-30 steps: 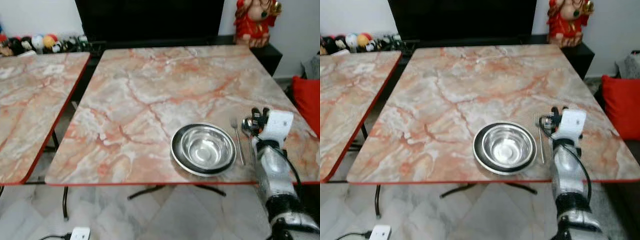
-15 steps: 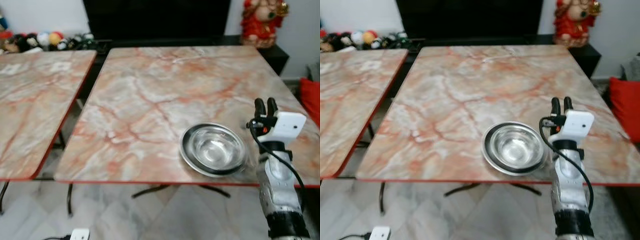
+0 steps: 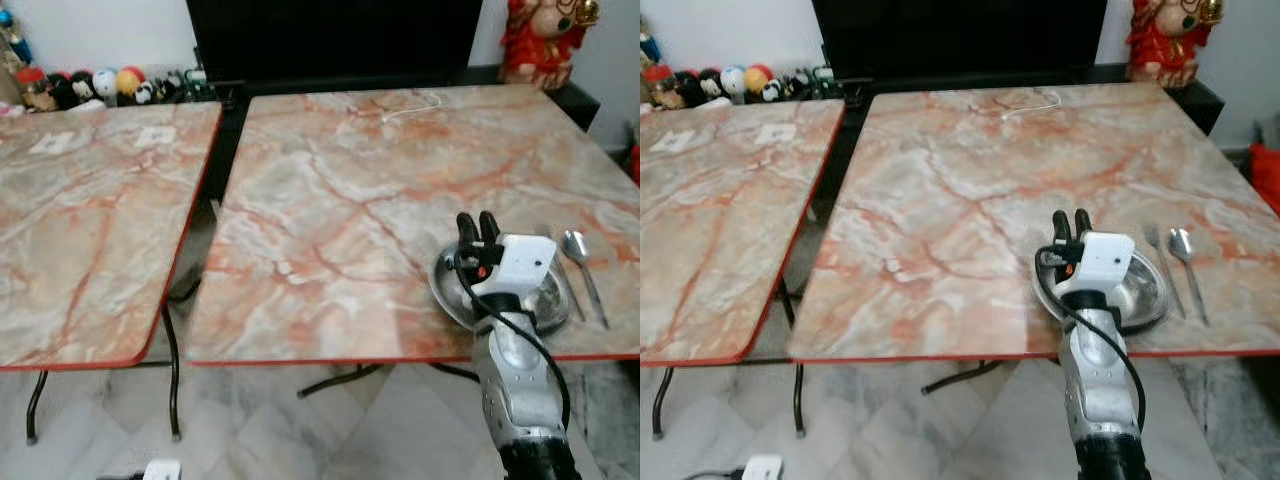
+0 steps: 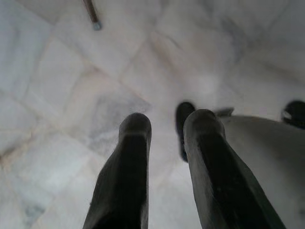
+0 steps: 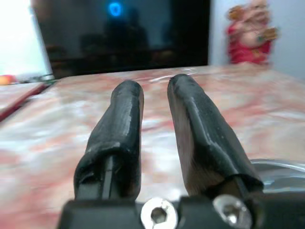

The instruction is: Setting the table

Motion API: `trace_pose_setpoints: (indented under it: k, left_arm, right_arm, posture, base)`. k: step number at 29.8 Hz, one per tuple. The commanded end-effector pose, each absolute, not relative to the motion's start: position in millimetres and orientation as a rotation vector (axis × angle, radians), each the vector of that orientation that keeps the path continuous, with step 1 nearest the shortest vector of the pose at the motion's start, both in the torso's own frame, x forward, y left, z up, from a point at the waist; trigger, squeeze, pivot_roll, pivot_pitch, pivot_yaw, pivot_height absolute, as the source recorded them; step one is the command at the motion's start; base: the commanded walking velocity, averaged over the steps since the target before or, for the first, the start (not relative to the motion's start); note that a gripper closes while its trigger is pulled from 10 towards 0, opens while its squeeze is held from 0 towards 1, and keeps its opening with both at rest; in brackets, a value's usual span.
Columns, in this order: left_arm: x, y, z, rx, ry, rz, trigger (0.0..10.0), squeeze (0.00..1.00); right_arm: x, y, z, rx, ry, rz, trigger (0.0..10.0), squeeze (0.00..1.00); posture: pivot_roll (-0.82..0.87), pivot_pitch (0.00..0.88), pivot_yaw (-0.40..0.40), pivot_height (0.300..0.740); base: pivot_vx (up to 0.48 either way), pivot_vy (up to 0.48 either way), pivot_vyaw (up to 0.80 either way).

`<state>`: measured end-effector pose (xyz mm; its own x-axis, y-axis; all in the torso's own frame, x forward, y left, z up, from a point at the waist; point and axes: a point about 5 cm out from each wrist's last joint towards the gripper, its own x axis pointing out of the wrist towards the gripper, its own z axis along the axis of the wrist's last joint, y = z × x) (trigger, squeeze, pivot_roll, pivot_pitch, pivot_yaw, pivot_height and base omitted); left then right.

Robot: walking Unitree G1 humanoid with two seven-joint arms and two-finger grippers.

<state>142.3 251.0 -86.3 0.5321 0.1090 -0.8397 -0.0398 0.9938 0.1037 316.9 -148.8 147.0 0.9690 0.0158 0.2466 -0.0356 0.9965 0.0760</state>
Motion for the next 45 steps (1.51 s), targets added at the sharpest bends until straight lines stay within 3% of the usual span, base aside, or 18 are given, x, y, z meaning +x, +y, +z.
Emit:
trace_pose_setpoints:
  k: [1,15,45]
  left_arm:
    - [137.5,250.6,-88.4,0.072,1.028,0.087,10.0,0.0]
    - [135.6,244.9,-90.7,0.057,1.028,0.09,10.0,0.0]
    - [133.2,242.2,-92.1,0.055,1.029,0.091,10.0,0.0]
  right_arm:
    - [317.4,-147.7,154.8,0.069,-0.271,0.039,10.0,0.0]
    - [321.4,-130.4,152.4,0.055,-0.251,0.116,10.0,0.0]
    - [326.5,-123.0,149.2,0.083,-0.247,0.132,10.0,0.0]
  posture:
    - [-0.06,0.0,0.021,0.74]
    - [-0.04,0.0,-0.006,0.74]
    - [-0.04,0.0,-0.01,0.74]
  base:
    - [0.0,0.48,0.0]
    - [0.0,0.48,0.0]
    - [0.0,0.48,0.0]
